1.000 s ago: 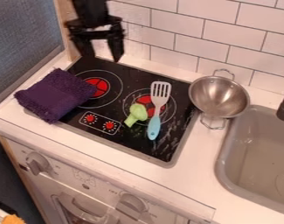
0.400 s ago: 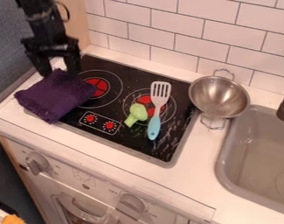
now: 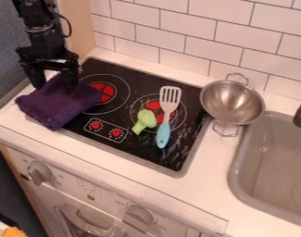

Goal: Move the purple cloth to the top of the left burner

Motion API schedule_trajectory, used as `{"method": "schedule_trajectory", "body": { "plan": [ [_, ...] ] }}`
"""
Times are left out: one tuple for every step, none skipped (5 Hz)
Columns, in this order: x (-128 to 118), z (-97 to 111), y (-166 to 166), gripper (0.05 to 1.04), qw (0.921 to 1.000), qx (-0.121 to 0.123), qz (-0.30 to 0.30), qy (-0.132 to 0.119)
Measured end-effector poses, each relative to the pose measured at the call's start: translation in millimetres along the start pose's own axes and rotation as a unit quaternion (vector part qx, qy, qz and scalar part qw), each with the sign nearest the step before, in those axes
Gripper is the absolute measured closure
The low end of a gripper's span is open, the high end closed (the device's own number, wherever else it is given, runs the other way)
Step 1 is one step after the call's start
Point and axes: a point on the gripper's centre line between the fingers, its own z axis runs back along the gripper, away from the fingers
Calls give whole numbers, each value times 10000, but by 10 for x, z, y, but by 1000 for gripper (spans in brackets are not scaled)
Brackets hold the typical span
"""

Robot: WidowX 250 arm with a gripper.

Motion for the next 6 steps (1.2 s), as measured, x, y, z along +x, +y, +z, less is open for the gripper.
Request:
{"method": "schedule_trajectory", "body": {
  "plan": [
    [-62,-105,-7,84,9999,111,-80,103],
    [-81,-155,-30,84,9997,99,-152,131],
    [-79,-197,-74,84,9997,-25,-223,80],
    [-67,-233,-117,83,9993,-289,-256,21],
    [-5,-241,-146,83,9991,-297,-308,-5],
    [119,-244,-212,83,9987,-391,-304,-115]
  ]
}}
